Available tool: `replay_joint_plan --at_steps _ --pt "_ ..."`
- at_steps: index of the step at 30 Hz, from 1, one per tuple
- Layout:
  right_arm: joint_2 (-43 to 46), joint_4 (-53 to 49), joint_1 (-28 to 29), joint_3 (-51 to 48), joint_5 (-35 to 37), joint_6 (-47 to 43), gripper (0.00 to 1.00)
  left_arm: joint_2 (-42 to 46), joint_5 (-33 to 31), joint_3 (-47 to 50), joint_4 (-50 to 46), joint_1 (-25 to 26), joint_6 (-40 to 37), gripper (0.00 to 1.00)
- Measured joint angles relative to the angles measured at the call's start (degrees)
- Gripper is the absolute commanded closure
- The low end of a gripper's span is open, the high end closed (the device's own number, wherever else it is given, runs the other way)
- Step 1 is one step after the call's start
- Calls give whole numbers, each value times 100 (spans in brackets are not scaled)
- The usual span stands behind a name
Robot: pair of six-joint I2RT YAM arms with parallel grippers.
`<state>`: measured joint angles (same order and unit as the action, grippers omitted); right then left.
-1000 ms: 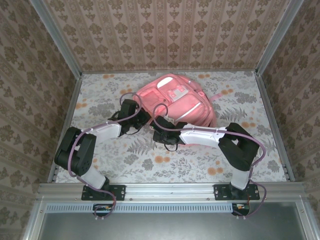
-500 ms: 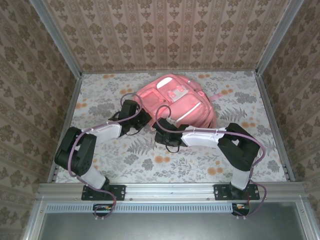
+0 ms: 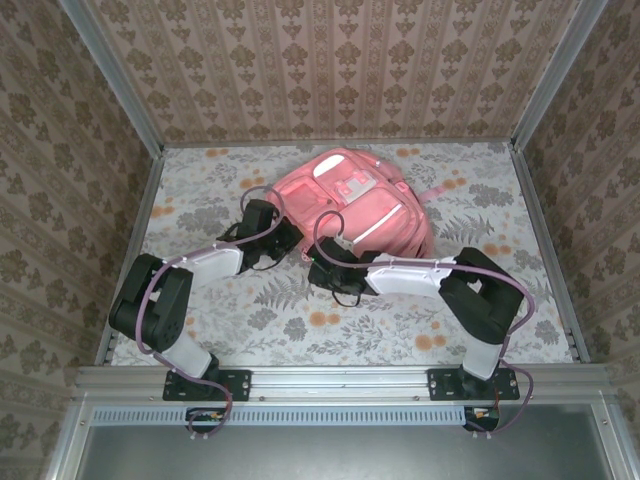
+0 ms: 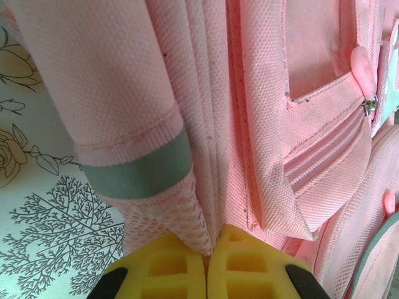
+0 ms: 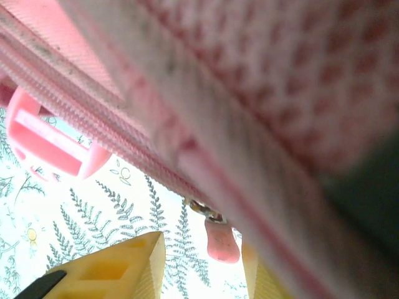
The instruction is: Pack books, pencil case, and school supplies into a backpack
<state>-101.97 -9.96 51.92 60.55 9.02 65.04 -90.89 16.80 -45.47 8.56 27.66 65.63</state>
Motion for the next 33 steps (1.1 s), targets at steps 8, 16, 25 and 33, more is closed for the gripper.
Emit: replay_joint_plan --at_steps 8,16,25,33 --pt "175 -356 203 -9 413 7 58 57 9 -2 -17 -4 332 100" --pt "26 -393 258 59 577 -68 63 162 2 0 -155 -7 546 100" --pt "-328 -407 282 337 616 -293 69 186 -59 13 -188 -68 686 100" --pt "-588 -560 389 588 896 -573 68 225 -122 85 -177 -76 813 100"
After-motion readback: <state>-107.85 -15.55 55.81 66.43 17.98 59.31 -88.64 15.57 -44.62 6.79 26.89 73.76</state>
